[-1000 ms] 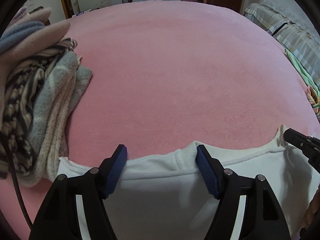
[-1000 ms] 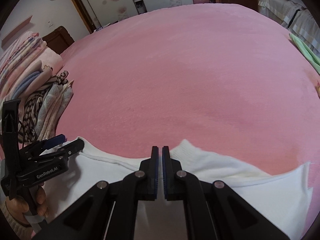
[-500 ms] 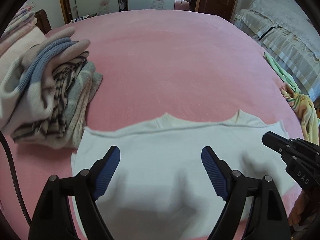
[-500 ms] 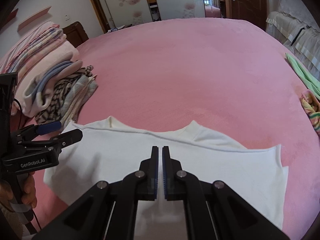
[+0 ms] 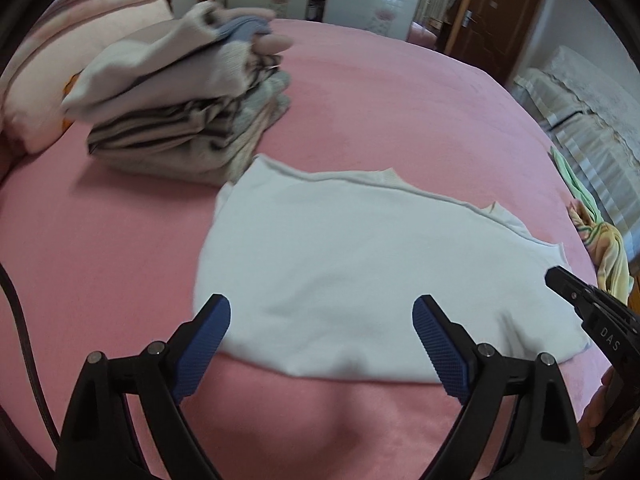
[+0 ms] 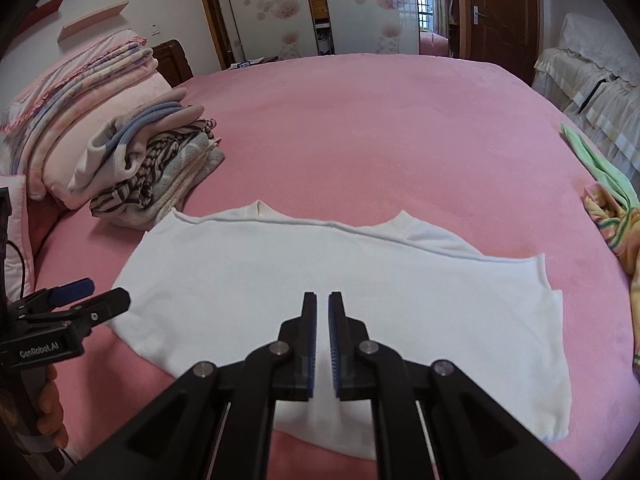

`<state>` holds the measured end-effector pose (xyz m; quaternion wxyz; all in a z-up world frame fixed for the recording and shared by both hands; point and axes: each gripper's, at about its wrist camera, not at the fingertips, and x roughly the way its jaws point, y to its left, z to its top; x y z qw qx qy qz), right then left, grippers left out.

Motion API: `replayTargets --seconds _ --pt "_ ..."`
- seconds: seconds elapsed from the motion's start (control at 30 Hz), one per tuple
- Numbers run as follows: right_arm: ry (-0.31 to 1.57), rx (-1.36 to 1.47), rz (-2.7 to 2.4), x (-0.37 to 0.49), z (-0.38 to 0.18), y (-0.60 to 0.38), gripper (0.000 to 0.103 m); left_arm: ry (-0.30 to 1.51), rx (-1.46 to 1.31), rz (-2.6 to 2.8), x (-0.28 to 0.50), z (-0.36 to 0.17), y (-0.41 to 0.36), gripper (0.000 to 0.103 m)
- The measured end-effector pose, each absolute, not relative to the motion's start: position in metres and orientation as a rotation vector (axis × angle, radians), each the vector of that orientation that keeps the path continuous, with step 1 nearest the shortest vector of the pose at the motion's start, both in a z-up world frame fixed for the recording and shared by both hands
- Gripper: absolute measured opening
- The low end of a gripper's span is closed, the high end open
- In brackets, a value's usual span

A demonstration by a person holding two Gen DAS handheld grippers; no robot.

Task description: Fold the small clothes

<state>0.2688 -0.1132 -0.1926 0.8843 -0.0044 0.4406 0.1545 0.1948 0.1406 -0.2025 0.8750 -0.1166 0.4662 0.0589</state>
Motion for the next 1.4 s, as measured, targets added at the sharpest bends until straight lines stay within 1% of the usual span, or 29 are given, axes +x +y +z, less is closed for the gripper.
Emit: replayTargets --seconds 0.33,0.5,0.8,0.97,1.1,1.2,1.27,1.4 --pt "0.905 -0.014 0.325 0.236 -0.208 -0.110 0.006 1.027 -0.455 0.148 0.144 -0.248 0.165 0.092" --pt "0.898 -0.030 0.315 0.229 -0.212 -0.107 0.006 1.038 -0.534 0.146 0.135 -0.265 0.171 0.092" --pt "0.926 0.019 0.292 0.226 -0.224 -0.116 0.006 0.974 -0.706 0.132 0.162 -0.292 0.195 0.092" --pt "0.923 0.011 0.283 0.230 -0.228 -0.114 0.006 0.926 -0.733 0.121 0.181 -0.300 0.197 0.100" --pt "0.929 -0.007 0.269 0.235 -0.233 -0.111 0.006 0.882 -0.736 0.111 0.195 -0.299 0.197 0.100" --pt "0.932 -0.006 0.270 0.238 -0.237 -0.108 0.006 0.860 -0.754 0.107 0.205 -0.299 0.198 0.096" --pt "0.931 -0.015 0.267 0.240 -0.240 -0.104 0.006 0.845 -0.779 0.097 0.208 -0.298 0.200 0.092" --pt "0.927 -0.018 0.273 0.244 -0.242 -0.098 0.006 0.836 -0.779 0.080 0.217 -0.300 0.200 0.087"
